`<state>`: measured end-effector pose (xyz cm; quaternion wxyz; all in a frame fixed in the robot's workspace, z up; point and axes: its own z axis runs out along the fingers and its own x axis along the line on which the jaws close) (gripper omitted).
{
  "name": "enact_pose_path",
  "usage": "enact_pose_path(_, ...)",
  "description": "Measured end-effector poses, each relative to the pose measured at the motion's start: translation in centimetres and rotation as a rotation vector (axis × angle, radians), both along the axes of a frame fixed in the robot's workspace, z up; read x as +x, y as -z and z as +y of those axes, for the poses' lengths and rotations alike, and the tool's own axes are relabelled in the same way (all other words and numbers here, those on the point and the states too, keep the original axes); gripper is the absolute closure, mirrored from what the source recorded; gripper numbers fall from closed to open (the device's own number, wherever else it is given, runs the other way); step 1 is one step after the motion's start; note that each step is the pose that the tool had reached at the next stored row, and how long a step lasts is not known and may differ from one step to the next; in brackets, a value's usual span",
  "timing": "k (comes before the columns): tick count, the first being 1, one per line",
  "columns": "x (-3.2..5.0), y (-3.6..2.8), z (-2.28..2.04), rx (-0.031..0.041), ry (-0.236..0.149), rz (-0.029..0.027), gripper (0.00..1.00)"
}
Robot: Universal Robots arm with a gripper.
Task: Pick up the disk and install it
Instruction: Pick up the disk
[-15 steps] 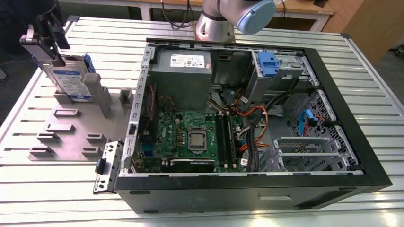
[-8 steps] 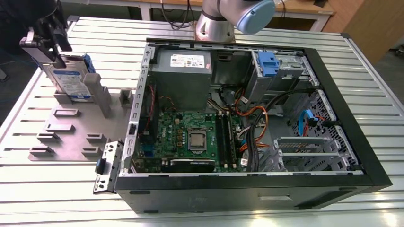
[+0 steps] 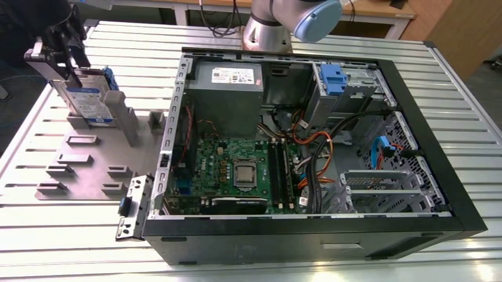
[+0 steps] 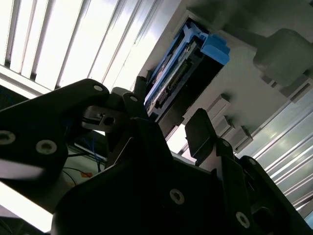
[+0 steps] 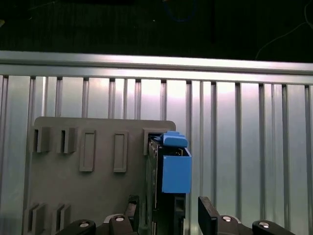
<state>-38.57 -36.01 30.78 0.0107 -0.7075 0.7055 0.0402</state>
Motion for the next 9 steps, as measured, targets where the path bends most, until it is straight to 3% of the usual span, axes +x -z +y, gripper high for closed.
enact_pose_path(9,0.00,0.29,0.04,-0.0008,0.000,-0.0003,0.41)
